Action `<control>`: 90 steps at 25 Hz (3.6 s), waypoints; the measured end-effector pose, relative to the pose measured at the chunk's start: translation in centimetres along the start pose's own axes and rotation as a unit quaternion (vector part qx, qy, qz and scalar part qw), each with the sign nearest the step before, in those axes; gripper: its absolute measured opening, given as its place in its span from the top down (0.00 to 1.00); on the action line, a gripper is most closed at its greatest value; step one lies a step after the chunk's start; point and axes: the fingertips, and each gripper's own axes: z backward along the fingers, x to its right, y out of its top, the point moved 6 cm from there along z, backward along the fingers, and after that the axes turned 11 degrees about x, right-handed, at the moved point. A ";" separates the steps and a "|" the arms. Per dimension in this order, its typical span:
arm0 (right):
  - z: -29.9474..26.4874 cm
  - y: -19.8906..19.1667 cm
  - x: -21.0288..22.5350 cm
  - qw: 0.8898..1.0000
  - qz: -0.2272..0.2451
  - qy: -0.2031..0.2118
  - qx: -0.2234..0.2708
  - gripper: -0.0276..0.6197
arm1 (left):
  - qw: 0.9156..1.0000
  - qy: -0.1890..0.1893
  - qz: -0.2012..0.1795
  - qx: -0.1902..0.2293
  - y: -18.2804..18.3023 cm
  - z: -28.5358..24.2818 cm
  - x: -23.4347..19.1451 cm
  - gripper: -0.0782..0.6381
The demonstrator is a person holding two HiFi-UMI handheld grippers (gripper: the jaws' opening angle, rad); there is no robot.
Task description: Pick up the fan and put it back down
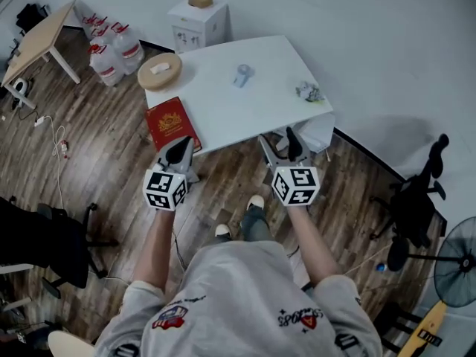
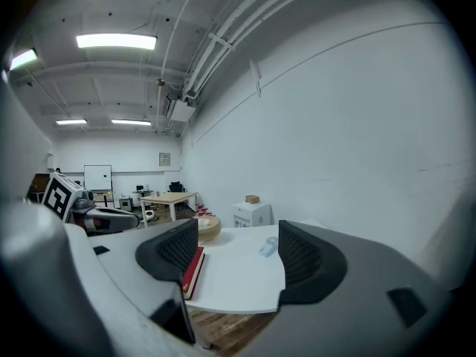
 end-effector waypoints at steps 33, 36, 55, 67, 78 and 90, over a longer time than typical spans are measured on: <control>-41.2 -4.8 16.7 0.992 -0.066 0.097 -0.051 0.45 | 0.992 0.124 -0.017 -0.016 0.9 -31.4 -18.0 0.88; -42.8 -6.0 16.8 0.991 -0.074 0.087 -0.065 0.45 | 0.993 0.117 -0.011 -0.025 0.4 -32.9 -19.6 0.88; -47.8 -21.4 17.0 0.953 -0.133 0.007 -0.272 0.40 | 0.990 0.120 0.033 -0.066 -4.2 -34.6 -27.0 0.88; -50.2 -29.8 17.9 0.902 -0.192 -0.093 -0.375 0.40 | 0.980 0.173 0.048 -0.091 -6.3 -30.9 -30.4 0.88; -52.4 -32.1 18.0 0.890 -0.165 -0.158 -0.395 0.45 | 0.973 0.199 0.057 -0.104 -7.4 -28.6 -31.0 0.88; -52.2 -32.8 18.8 0.881 -0.120 -0.117 -0.443 0.61 | 0.970 0.210 0.060 -0.110 -7.8 -28.0 -30.7 0.88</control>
